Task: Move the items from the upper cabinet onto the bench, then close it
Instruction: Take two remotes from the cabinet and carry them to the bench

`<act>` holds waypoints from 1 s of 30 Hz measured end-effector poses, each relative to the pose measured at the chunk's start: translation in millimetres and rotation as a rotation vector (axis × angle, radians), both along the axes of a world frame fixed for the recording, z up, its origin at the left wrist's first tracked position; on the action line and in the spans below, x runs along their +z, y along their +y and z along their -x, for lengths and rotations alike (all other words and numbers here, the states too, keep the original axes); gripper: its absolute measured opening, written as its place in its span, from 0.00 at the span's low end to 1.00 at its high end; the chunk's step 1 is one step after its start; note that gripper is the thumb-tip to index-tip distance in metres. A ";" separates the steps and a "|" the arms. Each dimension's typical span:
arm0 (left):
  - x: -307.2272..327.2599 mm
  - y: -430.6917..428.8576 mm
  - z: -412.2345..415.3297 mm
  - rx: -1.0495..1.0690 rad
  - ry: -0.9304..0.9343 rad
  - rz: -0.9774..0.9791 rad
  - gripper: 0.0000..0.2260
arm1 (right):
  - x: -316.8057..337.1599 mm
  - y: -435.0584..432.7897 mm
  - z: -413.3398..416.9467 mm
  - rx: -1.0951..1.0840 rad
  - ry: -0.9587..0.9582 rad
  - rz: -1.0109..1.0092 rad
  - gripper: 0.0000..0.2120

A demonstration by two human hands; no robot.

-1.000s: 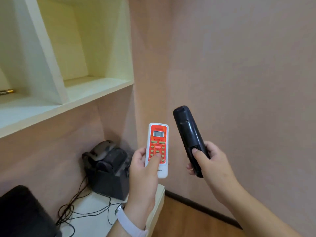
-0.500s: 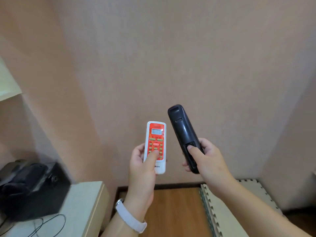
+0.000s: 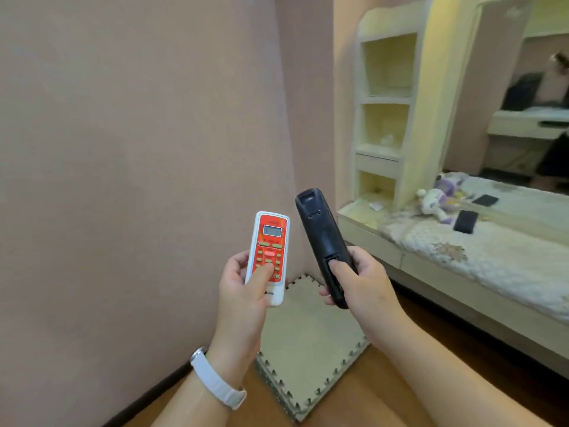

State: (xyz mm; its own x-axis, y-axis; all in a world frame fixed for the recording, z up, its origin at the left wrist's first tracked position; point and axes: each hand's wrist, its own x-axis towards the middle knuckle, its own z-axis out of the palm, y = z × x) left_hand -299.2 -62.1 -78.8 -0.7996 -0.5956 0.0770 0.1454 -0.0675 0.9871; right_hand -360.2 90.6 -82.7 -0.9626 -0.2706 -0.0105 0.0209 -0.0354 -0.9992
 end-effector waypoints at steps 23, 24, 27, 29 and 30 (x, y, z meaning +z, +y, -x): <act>-54.7 125.4 272.9 -0.576 -0.111 -0.107 0.09 | -45.7 131.4 169.1 -0.633 -0.144 -0.074 0.07; -56.3 124.3 287.9 -0.591 -0.116 -0.110 0.10 | -46.4 129.9 181.5 -0.652 -0.149 -0.075 0.07; -61.7 124.2 331.0 -0.651 -0.121 -0.134 0.09 | -49.9 127.7 211.2 -0.722 -0.153 -0.062 0.06; -67.0 129.1 357.6 -0.696 -0.117 -0.166 0.10 | -53.8 129.9 227.2 -0.771 -0.151 -0.085 0.05; -69.4 133.1 368.6 -0.716 -0.116 -0.175 0.10 | -55.3 131.9 233.8 -0.793 -0.155 -0.100 0.06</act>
